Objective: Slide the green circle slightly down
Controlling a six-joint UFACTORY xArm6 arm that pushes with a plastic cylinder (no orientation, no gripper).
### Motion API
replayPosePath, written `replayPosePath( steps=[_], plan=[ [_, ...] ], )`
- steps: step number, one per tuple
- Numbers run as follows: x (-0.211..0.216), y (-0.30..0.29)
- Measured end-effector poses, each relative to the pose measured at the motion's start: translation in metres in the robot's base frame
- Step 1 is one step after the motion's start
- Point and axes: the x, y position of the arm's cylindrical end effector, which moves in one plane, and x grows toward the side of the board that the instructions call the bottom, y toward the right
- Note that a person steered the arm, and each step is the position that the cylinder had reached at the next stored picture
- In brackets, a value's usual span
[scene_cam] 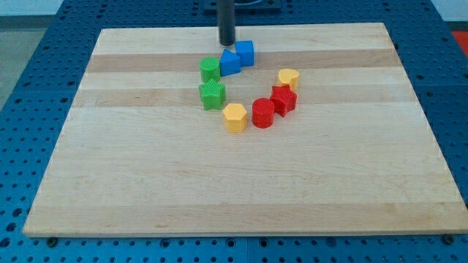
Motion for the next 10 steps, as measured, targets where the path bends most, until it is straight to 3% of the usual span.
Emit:
replayPosePath(
  steps=[3, 7, 10],
  plan=[
    [0.024, -0.014],
    [0.028, 0.04],
    [0.036, 0.045]
  ],
)
